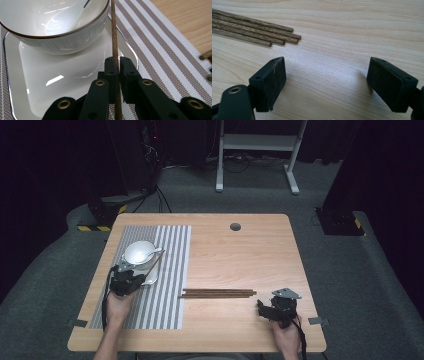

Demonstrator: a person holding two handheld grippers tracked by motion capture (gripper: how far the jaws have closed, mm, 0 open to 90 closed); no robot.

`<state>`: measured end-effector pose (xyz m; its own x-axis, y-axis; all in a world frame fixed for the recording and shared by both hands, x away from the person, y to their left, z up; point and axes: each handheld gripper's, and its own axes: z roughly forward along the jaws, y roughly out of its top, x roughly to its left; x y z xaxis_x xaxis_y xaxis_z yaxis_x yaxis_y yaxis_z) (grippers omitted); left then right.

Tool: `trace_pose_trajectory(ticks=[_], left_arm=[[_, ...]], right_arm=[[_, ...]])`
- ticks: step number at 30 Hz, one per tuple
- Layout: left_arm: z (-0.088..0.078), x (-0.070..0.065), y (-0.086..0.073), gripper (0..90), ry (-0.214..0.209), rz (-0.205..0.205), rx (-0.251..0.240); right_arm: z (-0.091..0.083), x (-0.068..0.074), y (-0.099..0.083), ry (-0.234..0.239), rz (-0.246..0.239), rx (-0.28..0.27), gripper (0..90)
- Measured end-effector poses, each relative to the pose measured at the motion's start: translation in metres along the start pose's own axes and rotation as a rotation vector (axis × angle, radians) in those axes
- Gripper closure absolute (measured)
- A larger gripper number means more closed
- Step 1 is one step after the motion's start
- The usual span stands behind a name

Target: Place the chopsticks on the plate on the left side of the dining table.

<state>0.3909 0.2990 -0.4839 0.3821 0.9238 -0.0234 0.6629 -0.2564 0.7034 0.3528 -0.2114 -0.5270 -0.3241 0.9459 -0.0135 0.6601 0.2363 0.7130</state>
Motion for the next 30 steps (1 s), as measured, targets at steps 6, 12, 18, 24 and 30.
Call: trace_pose_trajectory(ticks=[6,12,18,24,30], left_arm=[[0.005,0.005,0.000,84.1,0.002,-0.018,0.011],[0.009,0.008,-0.001,84.1,0.005,-0.025,0.023],[0.011,0.009,-0.001,84.0,0.009,-0.028,0.023],[0.014,0.010,-0.001,84.0,0.013,-0.034,0.028],[0.016,0.010,-0.001,83.8,0.011,-0.036,0.031]], right_arm=[[0.000,0.000,0.000,0.000,0.000,0.000,15.5],[0.000,0.000,0.000,0.000,0.000,0.000,15.5],[0.000,0.000,0.000,0.000,0.000,0.000,15.5],[0.000,0.000,0.000,0.000,0.000,0.000,15.5],[0.000,0.000,0.000,0.000,0.000,0.000,15.5]])
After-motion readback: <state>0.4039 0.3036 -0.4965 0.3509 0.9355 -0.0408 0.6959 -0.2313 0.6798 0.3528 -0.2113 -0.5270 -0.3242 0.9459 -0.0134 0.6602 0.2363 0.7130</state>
